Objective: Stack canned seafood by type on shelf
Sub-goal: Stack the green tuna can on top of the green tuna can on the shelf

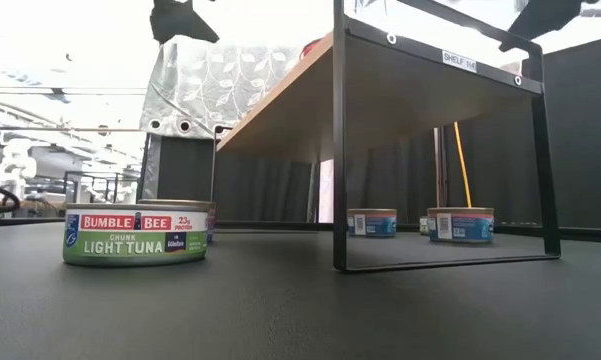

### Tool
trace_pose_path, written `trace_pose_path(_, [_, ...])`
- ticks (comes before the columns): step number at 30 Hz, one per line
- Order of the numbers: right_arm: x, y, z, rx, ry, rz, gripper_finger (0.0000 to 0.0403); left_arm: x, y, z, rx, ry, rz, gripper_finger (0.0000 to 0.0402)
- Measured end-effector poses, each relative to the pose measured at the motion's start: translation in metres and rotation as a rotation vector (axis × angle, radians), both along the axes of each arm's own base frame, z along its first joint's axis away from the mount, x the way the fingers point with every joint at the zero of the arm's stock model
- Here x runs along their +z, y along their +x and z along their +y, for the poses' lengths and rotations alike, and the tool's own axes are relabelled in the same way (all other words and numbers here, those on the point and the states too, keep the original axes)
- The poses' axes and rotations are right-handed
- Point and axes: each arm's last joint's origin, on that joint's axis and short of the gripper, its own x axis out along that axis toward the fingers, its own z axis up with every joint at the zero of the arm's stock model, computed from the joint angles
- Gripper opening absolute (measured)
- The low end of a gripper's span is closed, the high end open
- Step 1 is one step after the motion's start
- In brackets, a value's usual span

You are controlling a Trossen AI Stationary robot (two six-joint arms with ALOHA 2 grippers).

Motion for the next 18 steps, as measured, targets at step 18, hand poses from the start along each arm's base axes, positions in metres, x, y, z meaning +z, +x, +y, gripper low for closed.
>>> trace_pose_path(18, [-0.007, 0.002, 0.001, -0.029, 0.031, -0.039, 0.0254, -0.093, -0.011, -0.117, -0.158, 0.125, 0.163, 0.0292])
